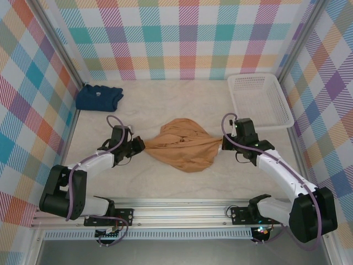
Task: Fold the inside-out t-shirt
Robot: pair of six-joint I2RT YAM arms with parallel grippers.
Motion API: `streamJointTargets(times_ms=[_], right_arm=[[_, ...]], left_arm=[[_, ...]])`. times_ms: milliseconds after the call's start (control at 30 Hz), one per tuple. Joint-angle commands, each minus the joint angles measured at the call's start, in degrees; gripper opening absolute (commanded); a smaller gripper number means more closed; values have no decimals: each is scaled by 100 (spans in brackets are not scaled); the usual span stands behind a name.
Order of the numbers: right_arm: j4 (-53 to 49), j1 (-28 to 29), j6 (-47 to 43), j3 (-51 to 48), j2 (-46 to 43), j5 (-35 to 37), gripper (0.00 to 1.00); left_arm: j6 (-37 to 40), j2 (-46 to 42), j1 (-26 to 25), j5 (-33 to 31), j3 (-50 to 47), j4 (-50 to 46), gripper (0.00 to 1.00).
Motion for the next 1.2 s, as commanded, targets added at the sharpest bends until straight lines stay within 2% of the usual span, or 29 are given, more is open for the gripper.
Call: streamJointTargets(times_ms=[0,100,200,300,500,700,733,867,1000,1167], right_arm=[[-228,565,-553,5,-67,295,10],[263,1442,-1464,40,-108,250,33],[740,1833,-2051,185,175,-105,50],[796,1858,-2202,692,1001,-376,54],[1343,1906,-2051,1436,2310,-996,55],[1392,1897,-1860,2084,3315,-1343,47],[1371,1897,-1846,2140,3423,-1331,44],[1168,1882,-1845,2444,3644,-1109,20],[982,1791,-1769,2677,3279,-1347,0],[901,1490,-1045,2871,2096,-2532,0]], left_arm=[[99,-71,-85,466,-24,492,0],[191,-16,-135,741,97,531,0],[241,-31,-170,782,177,476,0],[293,-50,-196,797,248,394,0],[414,-67,-216,744,342,193,0],[497,-112,-224,707,385,65,0],[506,-120,-226,711,385,60,0],[532,-158,-224,703,403,21,0],[533,-172,-232,711,410,55,0],[500,-176,-298,685,498,228,0]])
